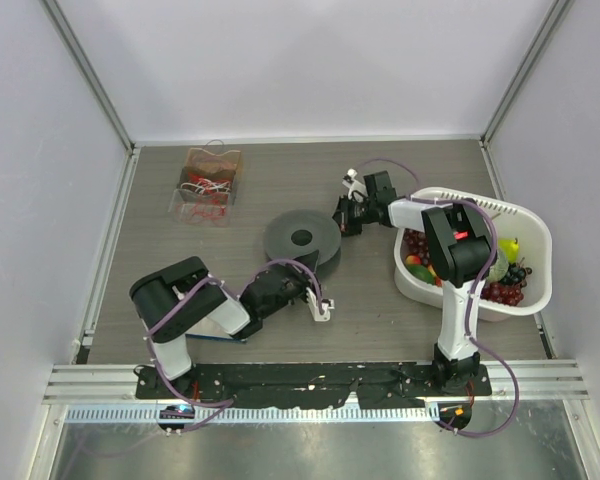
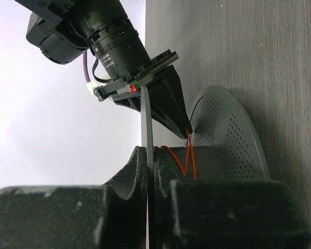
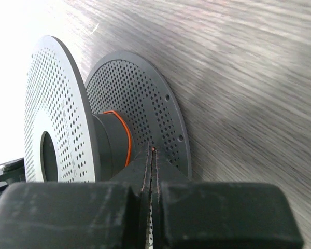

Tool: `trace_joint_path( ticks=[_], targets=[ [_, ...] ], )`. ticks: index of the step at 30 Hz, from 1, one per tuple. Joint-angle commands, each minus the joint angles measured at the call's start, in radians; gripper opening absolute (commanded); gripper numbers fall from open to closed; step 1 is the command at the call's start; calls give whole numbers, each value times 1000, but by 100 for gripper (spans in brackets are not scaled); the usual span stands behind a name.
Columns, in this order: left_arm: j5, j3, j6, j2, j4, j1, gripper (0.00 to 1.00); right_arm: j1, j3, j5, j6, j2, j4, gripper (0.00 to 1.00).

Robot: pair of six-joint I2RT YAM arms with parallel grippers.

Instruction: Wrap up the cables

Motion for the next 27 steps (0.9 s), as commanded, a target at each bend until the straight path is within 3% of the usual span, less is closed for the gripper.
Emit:
trace_joint_path(
  ticks=[1, 9, 22, 27],
  targets=[
    [191, -76, 28, -63, 296, -47, 0, 66, 52, -45, 55, 1, 182, 1],
    [145, -180, 48, -108, 296, -29, 0, 108, 75, -39, 139, 39, 283, 1],
    [105, -41, 76, 71, 296, 92, 2, 106, 240, 3, 172, 179, 351, 1],
    [120, -53, 79, 96, 296, 95, 10, 106, 260, 3, 156, 200, 342, 1]
  ],
)
